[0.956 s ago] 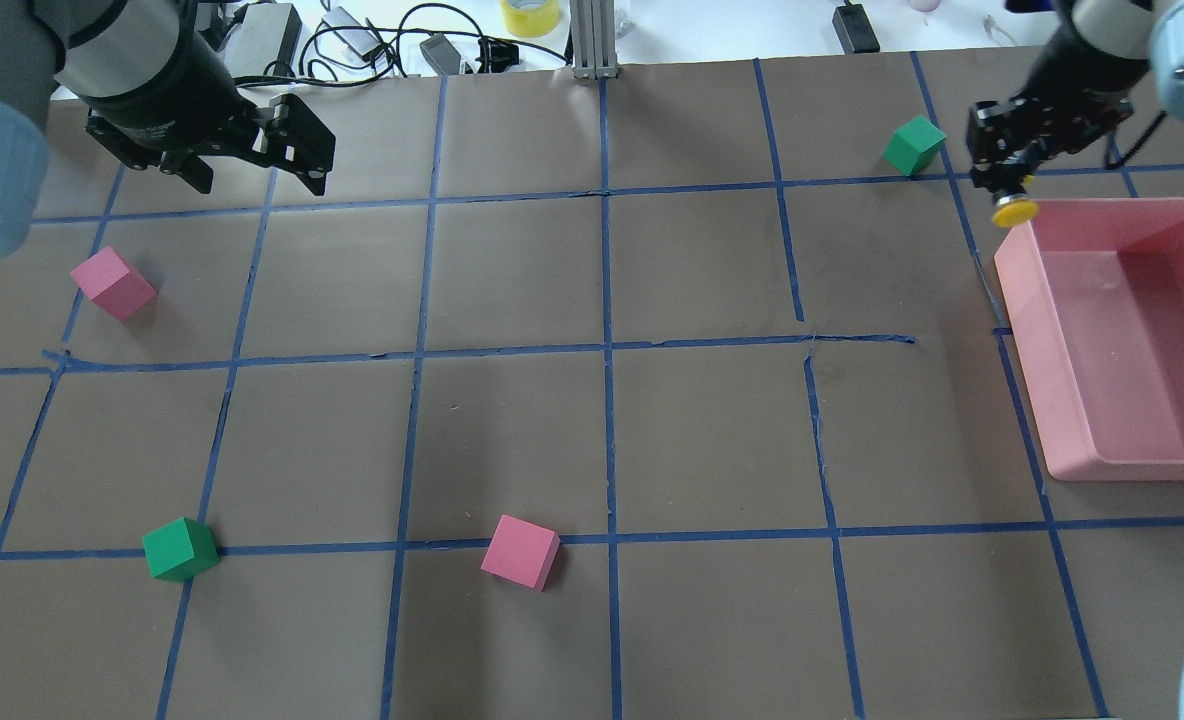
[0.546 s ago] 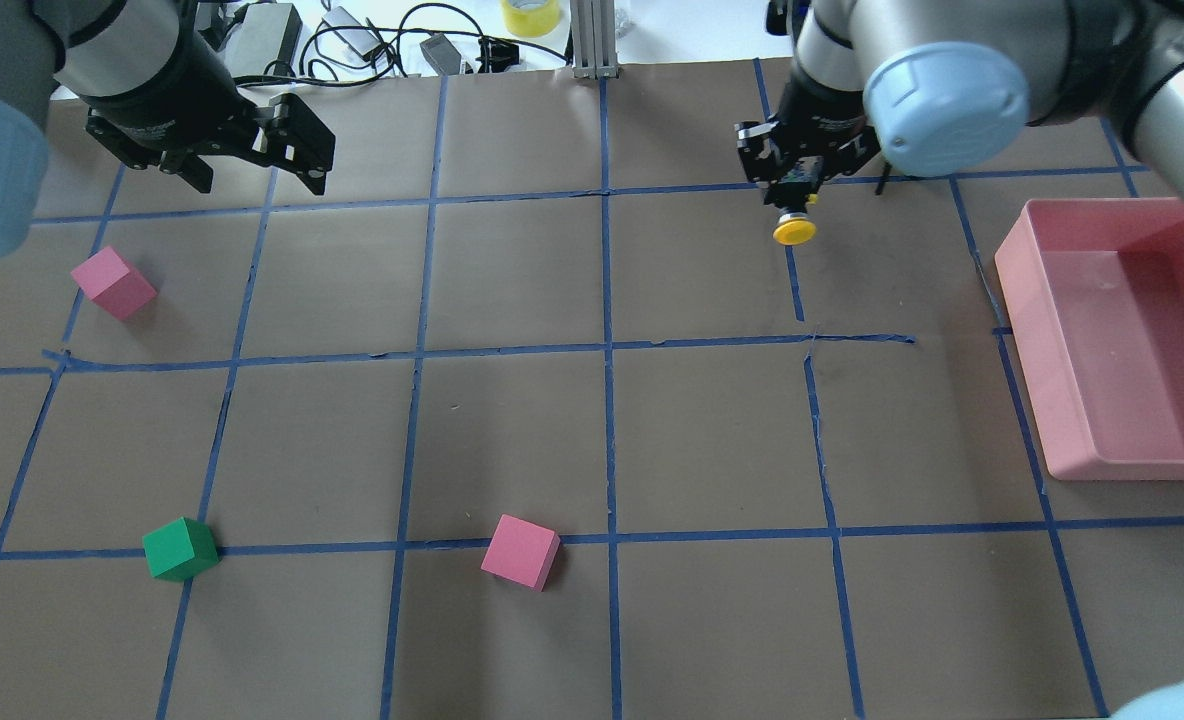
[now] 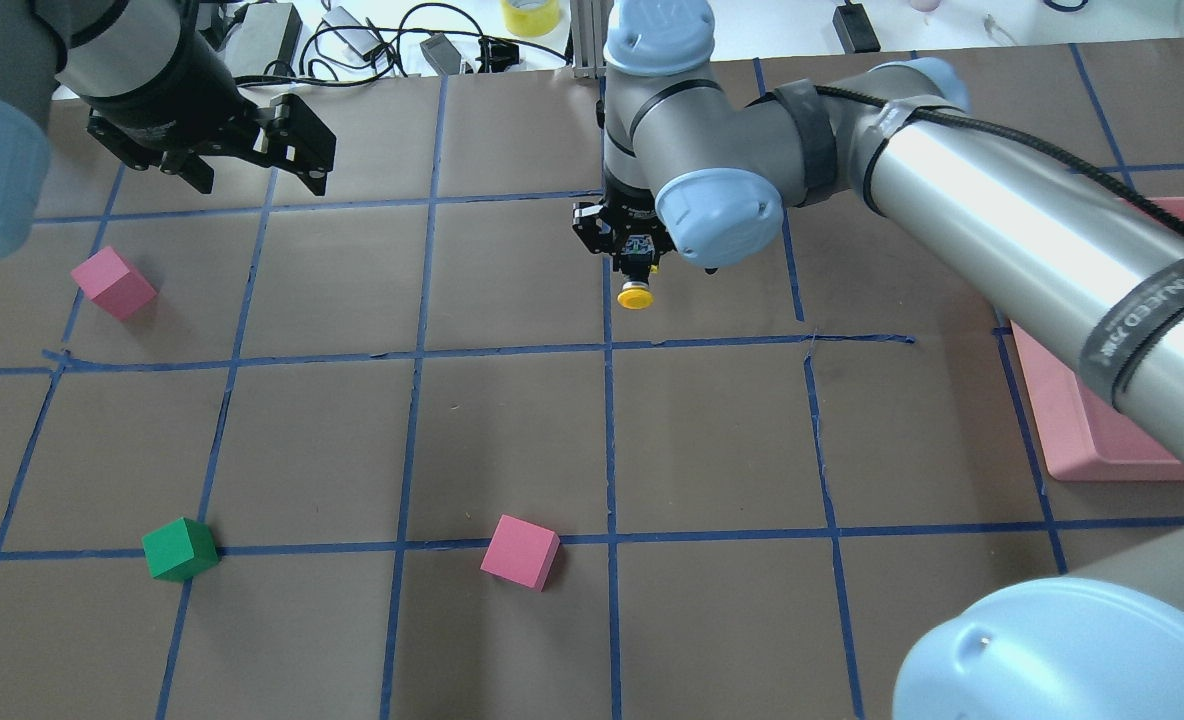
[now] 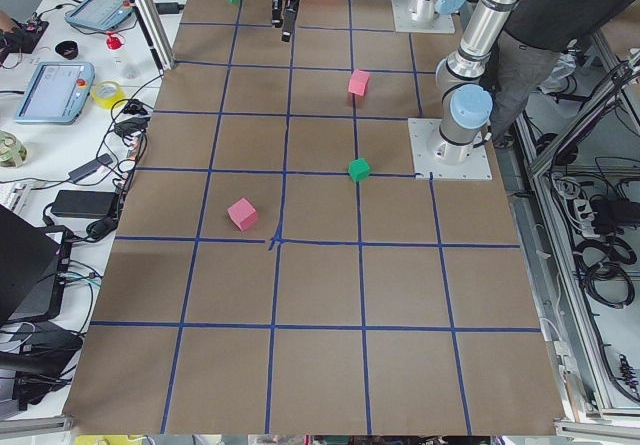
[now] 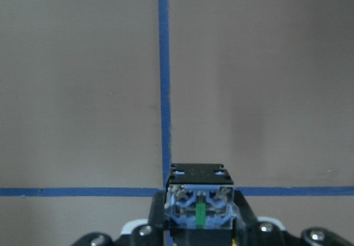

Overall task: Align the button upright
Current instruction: 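Lift the button out of the tray and carry it toward the table center, then set the button down on its side and withdraw the right gripper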

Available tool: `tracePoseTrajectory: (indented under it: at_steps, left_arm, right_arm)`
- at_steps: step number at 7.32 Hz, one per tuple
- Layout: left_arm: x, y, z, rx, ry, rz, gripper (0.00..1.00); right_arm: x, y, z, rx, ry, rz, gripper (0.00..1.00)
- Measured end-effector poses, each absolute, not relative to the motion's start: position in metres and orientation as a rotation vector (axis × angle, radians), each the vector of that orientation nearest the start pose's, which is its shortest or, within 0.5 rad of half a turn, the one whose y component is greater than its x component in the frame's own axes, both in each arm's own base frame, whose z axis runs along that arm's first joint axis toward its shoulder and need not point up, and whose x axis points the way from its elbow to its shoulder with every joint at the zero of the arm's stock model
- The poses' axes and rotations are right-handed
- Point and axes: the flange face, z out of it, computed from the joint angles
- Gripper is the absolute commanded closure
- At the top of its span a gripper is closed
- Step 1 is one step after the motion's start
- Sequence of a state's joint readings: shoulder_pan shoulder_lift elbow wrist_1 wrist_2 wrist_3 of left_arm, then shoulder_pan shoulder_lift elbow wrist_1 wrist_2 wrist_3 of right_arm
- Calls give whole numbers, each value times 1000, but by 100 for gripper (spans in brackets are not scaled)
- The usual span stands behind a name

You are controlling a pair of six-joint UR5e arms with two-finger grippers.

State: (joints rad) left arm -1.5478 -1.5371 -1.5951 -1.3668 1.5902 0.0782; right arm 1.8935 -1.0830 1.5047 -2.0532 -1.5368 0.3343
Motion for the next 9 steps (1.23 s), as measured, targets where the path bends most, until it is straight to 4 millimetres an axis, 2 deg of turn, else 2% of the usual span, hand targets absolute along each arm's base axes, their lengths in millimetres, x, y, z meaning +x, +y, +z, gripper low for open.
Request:
tracePoseTrajectory:
  at_steps: [3, 5, 7, 8, 9]
  left_arm:
    - [-120, -499, 515, 85, 3097, -330, 0]
    - [-120, -499, 515, 85, 3096, -330, 0]
    - [-120, -499, 515, 84, 3094, -329, 0]
    - [-120, -499, 515, 84, 3094, -329, 0]
    - [-120, -499, 515, 85, 3094, -329, 0]
  right_arm:
    - [381, -573, 237, -47, 3084, -67, 100]
    - [386, -567, 211, -61, 3080, -62, 100]
    - [385, -562, 195, -74, 3076, -51, 98]
    - [385, -561, 192, -79, 3075, -49, 74]
    - [385, -560, 191, -82, 3074, -49, 56]
